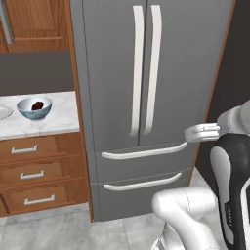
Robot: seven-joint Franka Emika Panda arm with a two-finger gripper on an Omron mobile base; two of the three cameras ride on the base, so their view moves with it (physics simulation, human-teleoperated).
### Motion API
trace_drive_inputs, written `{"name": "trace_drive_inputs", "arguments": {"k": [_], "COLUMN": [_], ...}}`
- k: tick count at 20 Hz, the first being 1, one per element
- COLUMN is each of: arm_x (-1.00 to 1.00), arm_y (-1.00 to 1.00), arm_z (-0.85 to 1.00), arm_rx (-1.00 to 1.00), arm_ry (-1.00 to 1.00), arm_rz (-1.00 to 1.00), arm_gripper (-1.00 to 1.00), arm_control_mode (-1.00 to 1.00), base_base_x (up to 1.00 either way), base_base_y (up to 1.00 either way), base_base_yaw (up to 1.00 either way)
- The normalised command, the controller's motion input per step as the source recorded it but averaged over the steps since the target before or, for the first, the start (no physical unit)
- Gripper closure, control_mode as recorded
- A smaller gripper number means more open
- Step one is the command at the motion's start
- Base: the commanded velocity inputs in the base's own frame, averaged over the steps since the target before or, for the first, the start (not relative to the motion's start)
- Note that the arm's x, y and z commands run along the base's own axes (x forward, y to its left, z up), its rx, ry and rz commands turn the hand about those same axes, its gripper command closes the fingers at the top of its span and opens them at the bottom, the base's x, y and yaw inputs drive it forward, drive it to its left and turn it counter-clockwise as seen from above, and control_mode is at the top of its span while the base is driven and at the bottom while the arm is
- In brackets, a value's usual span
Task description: Place one of the steaks on the plate and the other in the bowl. Then place the bowl in the fridge.
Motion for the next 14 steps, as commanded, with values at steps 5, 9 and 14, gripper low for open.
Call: {"name": "trace_drive_inputs", "arguments": {"k": [5,9,14], "arm_x": [0.88,0.89,0.73], "arm_y": [0.00,0.00,-0.07], "arm_z": [0.00,0.00,0.00], "arm_rx": [0.00,0.00,0.00], "arm_ry": [-0.18,-0.20,-0.15], "arm_rz": [0.00,0.00,0.00], "arm_gripper": [-1.00,-1.00,-1.00], "arm_control_mode": [-1.00,-1.00,-1.00], "base_base_x": [0.00,0.00,0.00], "base_base_y": [0.00,0.00,0.00], "base_base_yaw": [0.00,0.00,0.00]}}
